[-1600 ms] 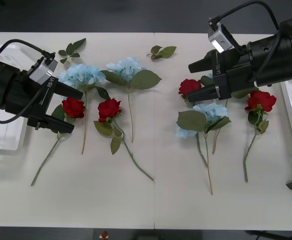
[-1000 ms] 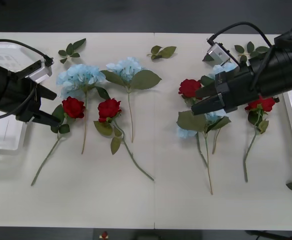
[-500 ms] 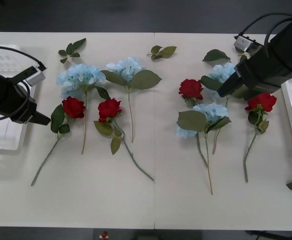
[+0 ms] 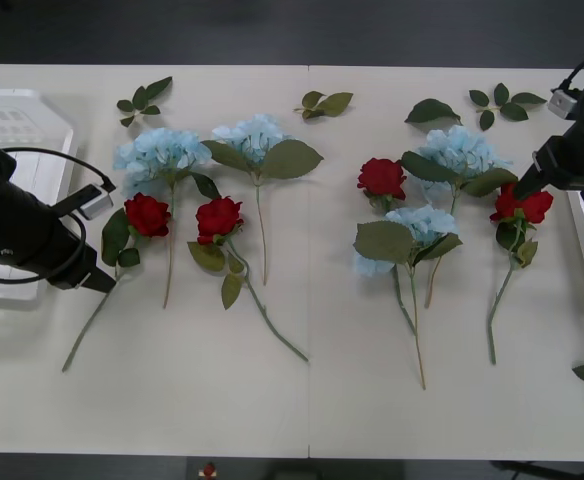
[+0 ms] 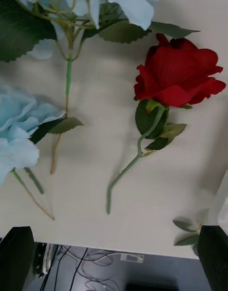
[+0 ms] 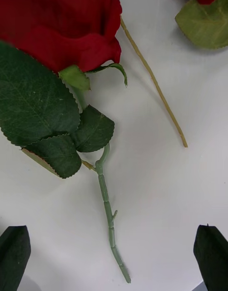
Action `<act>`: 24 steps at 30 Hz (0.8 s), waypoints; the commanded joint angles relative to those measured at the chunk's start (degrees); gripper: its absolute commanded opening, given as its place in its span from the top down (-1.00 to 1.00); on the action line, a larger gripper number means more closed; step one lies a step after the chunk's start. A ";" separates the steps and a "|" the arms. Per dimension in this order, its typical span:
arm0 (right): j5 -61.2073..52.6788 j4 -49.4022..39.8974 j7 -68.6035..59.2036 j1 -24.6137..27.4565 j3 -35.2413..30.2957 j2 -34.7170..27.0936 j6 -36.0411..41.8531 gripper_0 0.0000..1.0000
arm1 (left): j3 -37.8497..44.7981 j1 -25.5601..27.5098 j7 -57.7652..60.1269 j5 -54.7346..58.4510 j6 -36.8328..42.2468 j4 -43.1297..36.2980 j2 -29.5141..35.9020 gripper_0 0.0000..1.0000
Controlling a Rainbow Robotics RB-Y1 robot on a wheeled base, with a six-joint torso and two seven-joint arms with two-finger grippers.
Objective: Put the red flowers into the right box and the blue flowers into the left box
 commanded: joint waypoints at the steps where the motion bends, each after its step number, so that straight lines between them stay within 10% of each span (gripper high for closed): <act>1: 1.11 -0.42 2.25 3.06 0.12 -1.23 -4.64 -1.00 | -2.78 -2.03 8.09 -0.89 -2.05 -0.93 1.62 -1.00; 24: 17.28 1.86 5.33 13.16 0.21 6.15 -21.25 -1.00 | -9.90 -5.72 8.35 -7.04 -6.35 5.75 -4.89 -1.00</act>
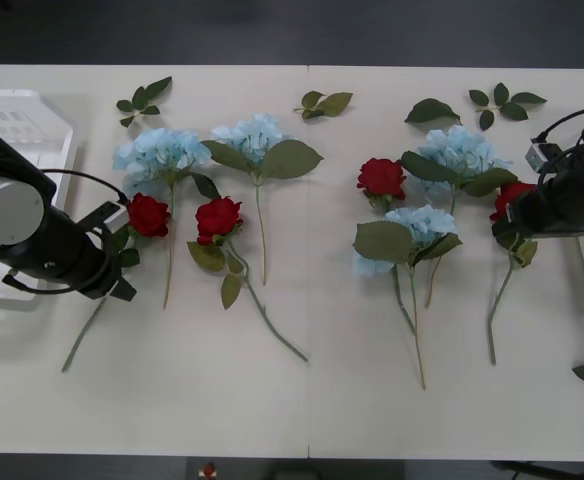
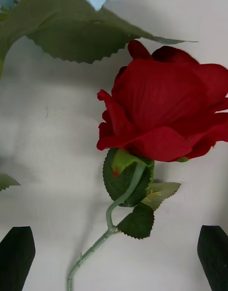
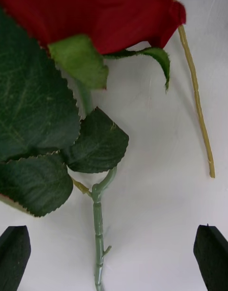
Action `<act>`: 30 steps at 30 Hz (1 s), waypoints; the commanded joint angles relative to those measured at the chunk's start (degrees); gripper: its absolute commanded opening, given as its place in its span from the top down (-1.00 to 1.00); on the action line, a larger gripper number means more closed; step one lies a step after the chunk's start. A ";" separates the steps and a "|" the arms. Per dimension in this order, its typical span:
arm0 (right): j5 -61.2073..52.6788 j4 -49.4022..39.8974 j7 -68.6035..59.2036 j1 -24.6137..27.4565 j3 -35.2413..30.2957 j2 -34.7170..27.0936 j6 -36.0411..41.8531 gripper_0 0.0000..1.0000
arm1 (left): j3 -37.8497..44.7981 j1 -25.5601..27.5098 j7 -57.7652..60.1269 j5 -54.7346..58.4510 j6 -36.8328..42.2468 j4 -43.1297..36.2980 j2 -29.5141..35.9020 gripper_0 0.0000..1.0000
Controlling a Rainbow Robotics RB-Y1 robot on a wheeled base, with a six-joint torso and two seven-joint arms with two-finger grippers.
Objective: Put the red flowers into the right box and the blue flowers into the left box
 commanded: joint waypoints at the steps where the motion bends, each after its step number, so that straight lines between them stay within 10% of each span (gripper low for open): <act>1: 1.11 2.22 4.42 -0.48 0.19 1.00 -0.39 -1.00 | -3.96 -3.37 -0.83 -0.73 -3.13 -0.39 0.75 -1.00; 30: 1.29 12.68 8.37 -0.39 2.65 6.28 -5.23 -1.00 | -7.39 -3.72 -1.27 -2.66 -7.70 3.13 -1.71 -1.00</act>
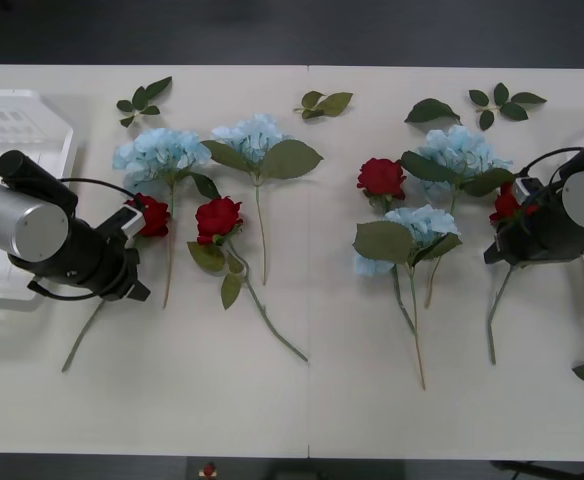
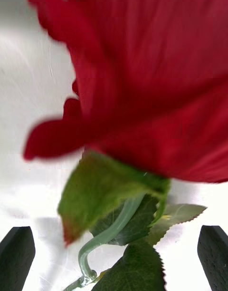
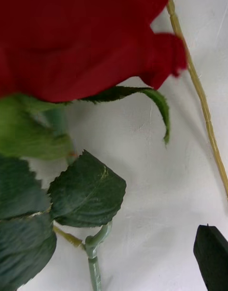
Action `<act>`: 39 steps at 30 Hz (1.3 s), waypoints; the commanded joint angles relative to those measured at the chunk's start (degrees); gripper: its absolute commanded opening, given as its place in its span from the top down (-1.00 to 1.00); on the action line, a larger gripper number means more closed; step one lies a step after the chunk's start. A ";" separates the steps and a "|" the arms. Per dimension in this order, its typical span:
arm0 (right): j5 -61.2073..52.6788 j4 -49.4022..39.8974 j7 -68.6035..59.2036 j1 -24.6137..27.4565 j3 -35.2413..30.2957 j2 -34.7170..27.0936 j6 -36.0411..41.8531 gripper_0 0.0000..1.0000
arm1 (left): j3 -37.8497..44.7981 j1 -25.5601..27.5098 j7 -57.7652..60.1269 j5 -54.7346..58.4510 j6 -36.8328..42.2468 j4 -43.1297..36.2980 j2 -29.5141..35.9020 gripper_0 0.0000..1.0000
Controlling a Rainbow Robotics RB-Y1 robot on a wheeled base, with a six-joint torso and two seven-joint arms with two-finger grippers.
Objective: Put the red flowers into the right box and the blue flowers into the left box
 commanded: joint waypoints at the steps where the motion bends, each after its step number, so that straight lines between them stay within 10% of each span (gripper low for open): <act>1: -0.46 0.77 1.81 -0.75 -1.15 0.15 0.00 -1.00 | -0.89 -1.47 -1.25 -0.70 -0.14 -0.45 0.05 -1.00; 4: -0.64 1.56 2.07 -0.75 -1.15 0.50 -0.26 -0.66 | -0.89 -1.47 -1.42 -0.97 -0.05 -0.45 0.05 -0.91; 8: -0.82 1.82 2.25 -0.75 -1.24 0.50 -0.61 0.60 | -1.95 -1.47 -1.51 -0.97 -0.75 -0.45 0.05 1.00; 11: -0.99 1.82 2.25 -0.75 -1.15 0.50 -0.79 1.00 | -2.21 -1.47 -1.69 -0.97 -1.37 -0.45 0.13 1.00; 26: -6.53 0.33 3.83 -0.75 -3.17 -1.69 -4.66 1.00 | 2.01 -1.47 -4.15 0.00 -1.37 -6.69 5.85 1.00; 39: -3.36 -12.24 18.68 -3.83 -3.70 -18.13 -2.11 1.00 | 22.66 7.49 -12.59 5.80 7.77 -15.92 5.41 1.00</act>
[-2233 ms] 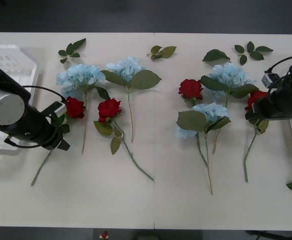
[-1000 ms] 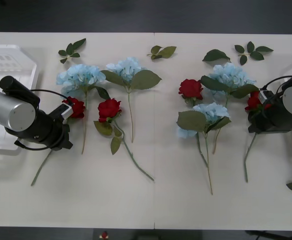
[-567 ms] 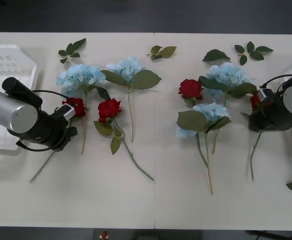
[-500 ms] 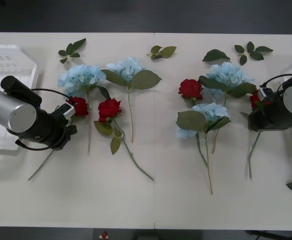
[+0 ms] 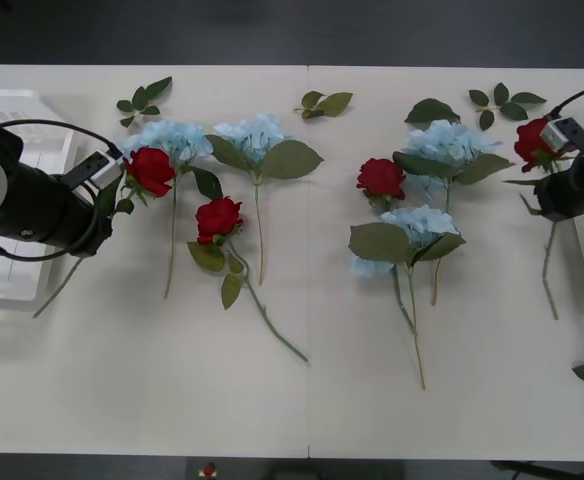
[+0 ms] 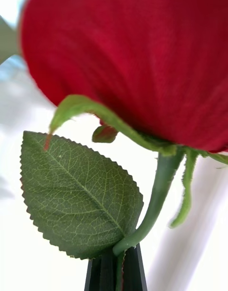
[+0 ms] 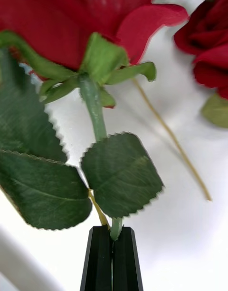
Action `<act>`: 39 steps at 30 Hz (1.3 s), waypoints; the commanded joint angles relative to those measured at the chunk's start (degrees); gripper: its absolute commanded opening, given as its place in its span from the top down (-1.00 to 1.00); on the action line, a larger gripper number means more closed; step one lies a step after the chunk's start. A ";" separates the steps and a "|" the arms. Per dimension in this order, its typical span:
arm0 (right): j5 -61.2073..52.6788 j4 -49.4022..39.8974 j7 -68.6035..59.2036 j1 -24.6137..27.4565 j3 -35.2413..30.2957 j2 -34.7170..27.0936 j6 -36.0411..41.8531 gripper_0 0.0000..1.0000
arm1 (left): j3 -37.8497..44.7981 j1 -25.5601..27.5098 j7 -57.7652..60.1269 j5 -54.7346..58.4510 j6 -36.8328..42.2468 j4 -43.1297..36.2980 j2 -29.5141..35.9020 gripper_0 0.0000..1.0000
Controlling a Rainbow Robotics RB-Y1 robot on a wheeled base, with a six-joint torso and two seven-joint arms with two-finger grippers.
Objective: Put the red flowers into the right box and the blue flowers into the left box
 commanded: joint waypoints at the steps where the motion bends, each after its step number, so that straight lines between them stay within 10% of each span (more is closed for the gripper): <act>1: 4.06 -1.78 6.34 -2.74 -0.28 -6.67 1.25 1.00 | 8.36 3.02 -5.18 5.10 6.20 -3.78 -0.87 1.00; 20: 23.49 18.70 6.16 -2.65 -0.28 -2.80 -4.38 1.00 | 19.00 -0.15 -8.52 39.47 18.59 -5.10 -11.85 1.00; 36: 33.42 33.99 5.02 -2.56 -0.28 5.55 -16.77 1.00 | -0.60 -9.73 -8.96 50.63 -5.84 -11.43 -16.51 1.00; 37: 33.42 34.08 5.02 -2.56 -0.28 5.55 -16.77 0.97 | -1.04 -10.17 -8.96 50.63 -6.63 -11.34 -17.04 1.00; 39: 33.42 34.16 5.28 -2.56 -0.28 5.55 -17.12 0.27 | -1.48 -10.96 -8.96 50.28 -7.60 -11.25 -18.27 1.00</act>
